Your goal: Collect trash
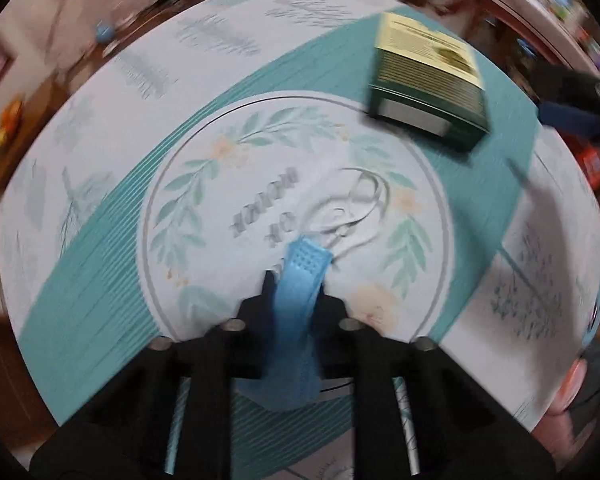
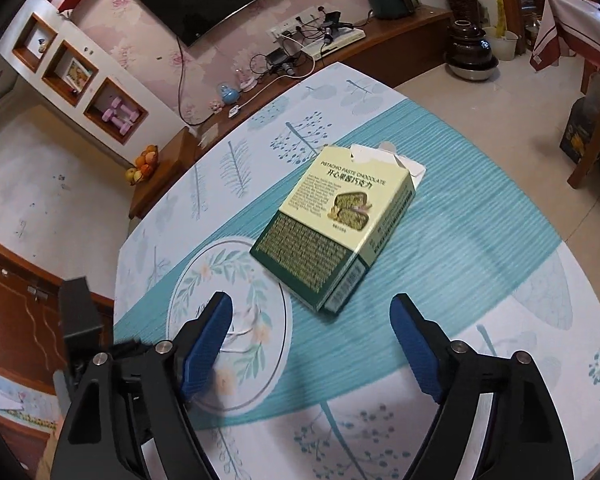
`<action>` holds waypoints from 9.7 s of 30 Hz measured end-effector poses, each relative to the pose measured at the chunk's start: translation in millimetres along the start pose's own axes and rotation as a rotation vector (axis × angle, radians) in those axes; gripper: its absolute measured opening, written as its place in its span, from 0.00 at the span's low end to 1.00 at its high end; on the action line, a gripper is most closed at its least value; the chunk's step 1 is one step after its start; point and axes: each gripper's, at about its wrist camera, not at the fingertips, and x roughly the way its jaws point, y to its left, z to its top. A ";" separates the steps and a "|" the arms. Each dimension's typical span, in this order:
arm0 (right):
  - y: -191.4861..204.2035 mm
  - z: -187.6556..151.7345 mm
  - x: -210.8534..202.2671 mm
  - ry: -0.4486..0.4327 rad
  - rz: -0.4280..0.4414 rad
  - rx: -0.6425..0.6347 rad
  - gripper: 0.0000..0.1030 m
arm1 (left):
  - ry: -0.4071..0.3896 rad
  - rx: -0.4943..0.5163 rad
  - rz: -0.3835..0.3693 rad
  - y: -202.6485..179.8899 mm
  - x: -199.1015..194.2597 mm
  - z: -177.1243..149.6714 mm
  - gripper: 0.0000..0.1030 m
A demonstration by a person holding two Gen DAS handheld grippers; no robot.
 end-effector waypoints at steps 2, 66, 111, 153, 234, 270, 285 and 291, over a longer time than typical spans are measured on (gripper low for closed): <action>2.3 6.7 8.9 0.007 -0.017 0.012 0.85 | -0.014 -0.066 0.002 7.5 -3.2 -2.0 0.07; -84.4 -228.7 -195.9 0.099 0.166 0.151 0.91 | -0.120 -0.193 -0.308 -164.0 -162.8 -236.8 0.07; -353.0 -476.4 66.4 0.516 0.105 0.802 0.96 | 0.189 0.089 -0.164 -311.8 125.9 -344.8 0.26; -318.7 -452.3 90.8 0.415 -0.015 0.619 1.00 | 0.150 0.068 -0.134 -300.7 130.2 -344.9 0.42; 3.4 -348.8 -418.1 -0.307 -0.041 -0.407 1.00 | -0.472 -0.502 0.199 -246.9 -333.0 -367.3 0.75; -5.2 -343.3 -399.6 -0.286 -0.042 -0.388 1.00 | -0.456 -0.498 0.220 -242.8 -326.4 -365.9 0.75; -13.5 -340.0 -396.9 -0.299 -0.052 -0.385 1.00 | -0.461 -0.486 0.218 -243.0 -323.3 -365.4 0.75; -16.2 -341.8 -400.6 -0.308 -0.058 -0.378 1.00 | -0.460 -0.485 0.216 -244.3 -323.1 -365.2 0.75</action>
